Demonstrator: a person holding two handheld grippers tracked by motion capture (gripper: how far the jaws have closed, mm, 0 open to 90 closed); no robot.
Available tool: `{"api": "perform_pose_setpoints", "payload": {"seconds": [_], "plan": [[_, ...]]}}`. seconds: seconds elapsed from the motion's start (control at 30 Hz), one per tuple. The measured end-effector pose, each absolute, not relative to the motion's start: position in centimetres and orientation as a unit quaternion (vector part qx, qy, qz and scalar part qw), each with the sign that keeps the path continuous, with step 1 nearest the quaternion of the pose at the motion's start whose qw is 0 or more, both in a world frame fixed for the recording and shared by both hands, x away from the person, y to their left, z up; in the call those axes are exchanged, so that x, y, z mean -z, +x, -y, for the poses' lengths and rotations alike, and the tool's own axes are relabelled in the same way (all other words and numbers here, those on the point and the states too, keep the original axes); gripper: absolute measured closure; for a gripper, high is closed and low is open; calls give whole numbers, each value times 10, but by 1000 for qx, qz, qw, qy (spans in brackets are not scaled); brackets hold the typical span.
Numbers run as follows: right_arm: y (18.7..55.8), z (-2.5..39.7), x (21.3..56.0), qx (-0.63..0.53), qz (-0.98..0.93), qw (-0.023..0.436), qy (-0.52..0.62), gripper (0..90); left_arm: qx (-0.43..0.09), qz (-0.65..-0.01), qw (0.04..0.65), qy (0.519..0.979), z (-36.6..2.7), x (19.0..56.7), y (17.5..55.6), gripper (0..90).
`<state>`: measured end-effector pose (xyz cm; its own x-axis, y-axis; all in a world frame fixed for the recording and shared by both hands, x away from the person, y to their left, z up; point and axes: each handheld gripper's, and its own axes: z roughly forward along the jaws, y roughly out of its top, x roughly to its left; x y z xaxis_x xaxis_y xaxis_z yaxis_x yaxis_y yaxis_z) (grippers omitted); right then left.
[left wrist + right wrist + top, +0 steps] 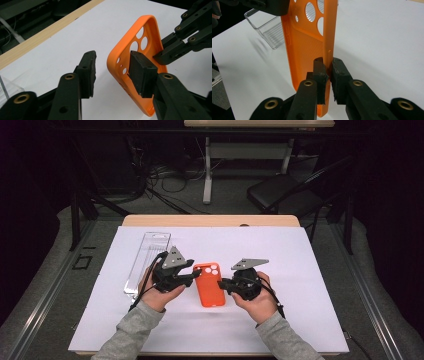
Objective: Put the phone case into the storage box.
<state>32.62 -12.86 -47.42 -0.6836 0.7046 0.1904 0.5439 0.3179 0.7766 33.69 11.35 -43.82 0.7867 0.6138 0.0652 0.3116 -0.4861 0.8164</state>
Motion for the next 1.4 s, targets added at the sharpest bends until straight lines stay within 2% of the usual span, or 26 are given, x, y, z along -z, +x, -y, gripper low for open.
{"api": "perform_pose_setpoints", "payload": {"seconds": [0.37,0.63,1.4], "plan": [[326,127,475,-436,-809,92,383,827,-175,-271,419,849,-112,439,336,695],[326,126,476,-435,-810,91,382,827,-177,-273,413,850,-113,439,336,738],[326,125,477,-431,-814,85,380,828,-194,-269,395,857,-112,438,334,788]]}}
